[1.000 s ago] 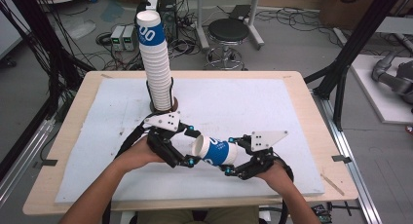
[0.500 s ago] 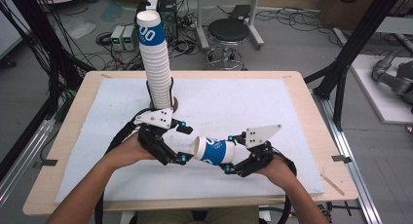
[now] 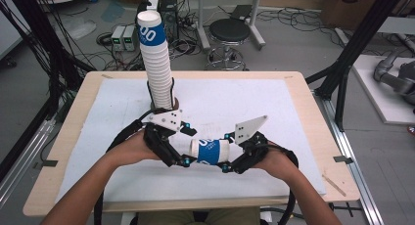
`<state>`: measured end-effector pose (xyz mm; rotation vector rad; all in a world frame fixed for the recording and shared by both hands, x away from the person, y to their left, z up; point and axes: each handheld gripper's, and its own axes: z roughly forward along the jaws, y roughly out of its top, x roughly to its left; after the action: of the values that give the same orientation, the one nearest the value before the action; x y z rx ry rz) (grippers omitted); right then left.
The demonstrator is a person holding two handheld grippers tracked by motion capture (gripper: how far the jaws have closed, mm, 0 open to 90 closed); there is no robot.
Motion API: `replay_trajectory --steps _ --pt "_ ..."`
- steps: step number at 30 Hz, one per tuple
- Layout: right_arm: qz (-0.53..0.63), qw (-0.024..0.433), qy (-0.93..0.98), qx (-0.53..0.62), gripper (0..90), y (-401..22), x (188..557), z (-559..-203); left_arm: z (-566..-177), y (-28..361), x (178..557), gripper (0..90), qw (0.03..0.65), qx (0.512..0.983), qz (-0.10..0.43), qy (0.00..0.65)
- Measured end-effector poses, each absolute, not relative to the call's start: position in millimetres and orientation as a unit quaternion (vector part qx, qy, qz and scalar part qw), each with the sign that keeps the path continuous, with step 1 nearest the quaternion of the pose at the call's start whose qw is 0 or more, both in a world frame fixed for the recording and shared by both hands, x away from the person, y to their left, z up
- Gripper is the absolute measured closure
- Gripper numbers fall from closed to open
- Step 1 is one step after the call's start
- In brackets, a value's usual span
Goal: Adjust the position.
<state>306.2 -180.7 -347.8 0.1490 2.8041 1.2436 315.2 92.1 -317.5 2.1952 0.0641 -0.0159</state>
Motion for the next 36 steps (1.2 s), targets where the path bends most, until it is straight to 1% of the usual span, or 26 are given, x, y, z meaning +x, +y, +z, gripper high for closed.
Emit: replay_trajectory --steps 8,14,17,20,28,36 --pt "0.372 0.040 0.927 0.039 27.4 -172 307 -341 -316 79 316 16.4 0.409 0.912 -0.005 0.014" --pt "0.358 0.041 0.932 0.036 27.4 -168 307 -336 -317 69 318 17.7 0.385 0.923 -0.010 0.010" --pt "0.350 0.041 0.935 0.034 27.4 -166 307 -335 -314 64 318 18.1 0.367 0.930 -0.002 0.003" --pt "0.342 0.039 0.938 0.033 27.3 -163 307 -334 -312 60 319 18.6 0.363 0.932 -0.006 -0.001" --pt "0.319 0.037 0.947 0.025 27.3 -157 306 -334 -322 51 320 19.0 0.334 0.942 -0.017 0.006" --pt "0.311 0.036 0.950 0.021 27.3 -153 307 -334 -326 47 320 22.8 0.314 0.949 -0.026 0.002"
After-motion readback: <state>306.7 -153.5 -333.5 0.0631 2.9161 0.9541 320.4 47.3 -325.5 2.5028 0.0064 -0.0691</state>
